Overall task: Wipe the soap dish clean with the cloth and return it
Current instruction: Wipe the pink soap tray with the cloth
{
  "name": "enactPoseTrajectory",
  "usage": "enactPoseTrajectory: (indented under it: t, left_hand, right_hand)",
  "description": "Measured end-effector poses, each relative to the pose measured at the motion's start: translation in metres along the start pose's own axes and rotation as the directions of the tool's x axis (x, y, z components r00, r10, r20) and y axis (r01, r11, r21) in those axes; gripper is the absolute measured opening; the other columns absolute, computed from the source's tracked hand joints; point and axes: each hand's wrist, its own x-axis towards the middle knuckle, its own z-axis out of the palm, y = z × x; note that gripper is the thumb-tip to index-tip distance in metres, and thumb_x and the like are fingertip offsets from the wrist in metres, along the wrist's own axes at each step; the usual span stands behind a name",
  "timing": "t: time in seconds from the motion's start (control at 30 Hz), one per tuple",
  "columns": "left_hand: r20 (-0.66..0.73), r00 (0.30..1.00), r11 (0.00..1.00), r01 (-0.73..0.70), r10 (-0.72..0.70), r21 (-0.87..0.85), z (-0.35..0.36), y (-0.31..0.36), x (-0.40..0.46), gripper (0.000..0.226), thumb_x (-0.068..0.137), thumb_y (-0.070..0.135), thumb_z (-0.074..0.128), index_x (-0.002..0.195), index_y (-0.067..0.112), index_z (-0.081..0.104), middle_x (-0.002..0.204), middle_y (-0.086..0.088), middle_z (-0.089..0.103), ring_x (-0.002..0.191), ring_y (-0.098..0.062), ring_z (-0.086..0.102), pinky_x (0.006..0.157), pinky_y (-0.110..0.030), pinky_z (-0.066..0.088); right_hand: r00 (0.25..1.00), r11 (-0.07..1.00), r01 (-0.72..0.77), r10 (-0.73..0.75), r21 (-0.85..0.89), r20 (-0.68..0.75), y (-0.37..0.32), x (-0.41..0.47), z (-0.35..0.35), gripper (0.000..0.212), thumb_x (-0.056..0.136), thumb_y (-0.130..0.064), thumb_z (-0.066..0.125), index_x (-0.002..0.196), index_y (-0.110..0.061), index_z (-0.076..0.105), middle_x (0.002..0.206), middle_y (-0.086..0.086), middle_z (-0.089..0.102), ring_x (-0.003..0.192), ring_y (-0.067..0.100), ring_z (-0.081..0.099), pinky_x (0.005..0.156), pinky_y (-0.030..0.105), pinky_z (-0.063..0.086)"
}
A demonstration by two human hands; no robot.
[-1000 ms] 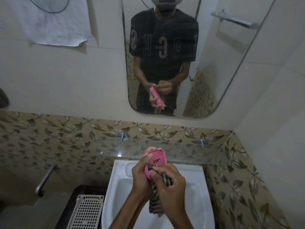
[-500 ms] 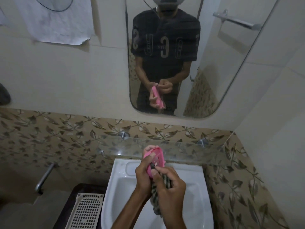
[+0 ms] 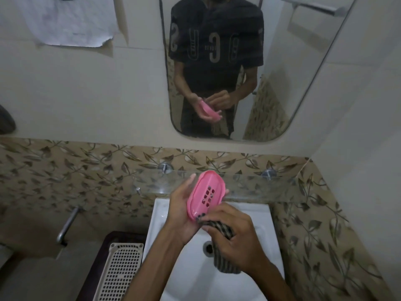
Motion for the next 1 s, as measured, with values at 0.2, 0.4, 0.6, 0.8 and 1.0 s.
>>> enactPoseTrajectory:
  t: [0.2,0.4,0.6,0.8,1.0]
  left_hand:
    - [-0.035,0.993,0.994,-0.112,0.112,0.016,0.002,-0.016,0.000,0.074,0.091,0.053,0.065,0.144,0.003,0.057,0.138,-0.037,0.060,0.114,-0.043,0.064,0.093,-0.047,0.058]
    - [0.022,0.990,0.988,-0.140,0.139,0.060,0.014,-0.004,-0.003,0.102,0.058,0.040,0.096,0.142,-0.001,0.055,0.135,-0.037,0.062,0.105,-0.036,0.072,0.082,-0.041,0.062]
    - [-0.070,0.990,0.991,-0.123,0.119,-0.054,0.008,-0.007,0.003,0.071,0.089,0.035,0.068,0.143,-0.008,0.052,0.140,-0.037,0.059,0.112,-0.042,0.067,0.087,-0.046,0.066]
    - [-0.062,0.977,0.978,-0.201,0.205,0.062,0.005,-0.005,0.008,0.066,0.083,0.038,0.075,0.138,0.004,0.063,0.124,-0.032,0.070,0.104,-0.037,0.072,0.090,-0.045,0.064]
    - [-0.138,0.958,0.964,-0.236,0.252,0.122,0.000,-0.009,0.010,0.066,0.088,0.049,0.067,0.129,-0.002,0.067,0.120,-0.031,0.072,0.100,-0.035,0.074,0.090,-0.045,0.063]
  right_hand:
    - [0.997,0.997,-0.065,0.067,0.032,-0.044,-0.004,-0.006,0.004,0.015,0.093,-0.020,0.071,0.105,-0.018,0.081,0.102,-0.009,0.070,0.098,0.010,0.069,0.084,0.025,0.058]
    - [0.976,0.996,-0.074,0.064,-0.041,-0.207,-0.004,0.012,0.001,0.022,0.084,-0.001,0.081,0.101,-0.015,0.082,0.100,-0.003,0.078,0.097,0.002,0.070,0.088,0.023,0.058]
    - [0.989,0.998,-0.040,0.032,-0.051,-0.147,-0.013,0.009,0.015,0.024,0.082,0.000,0.080,0.098,-0.018,0.082,0.097,-0.003,0.078,0.094,0.003,0.070,0.087,0.020,0.057]
    - [0.965,0.987,-0.159,0.158,0.012,-0.210,-0.008,0.014,0.011,0.022,0.080,-0.004,0.083,0.095,-0.020,0.083,0.094,-0.005,0.077,0.090,0.004,0.071,0.081,0.025,0.059]
    - [0.957,0.977,-0.211,0.213,0.032,-0.196,-0.025,0.031,0.024,0.019,0.081,-0.009,0.082,0.095,-0.022,0.082,0.093,-0.007,0.076,0.092,0.003,0.070,0.084,0.015,0.056]
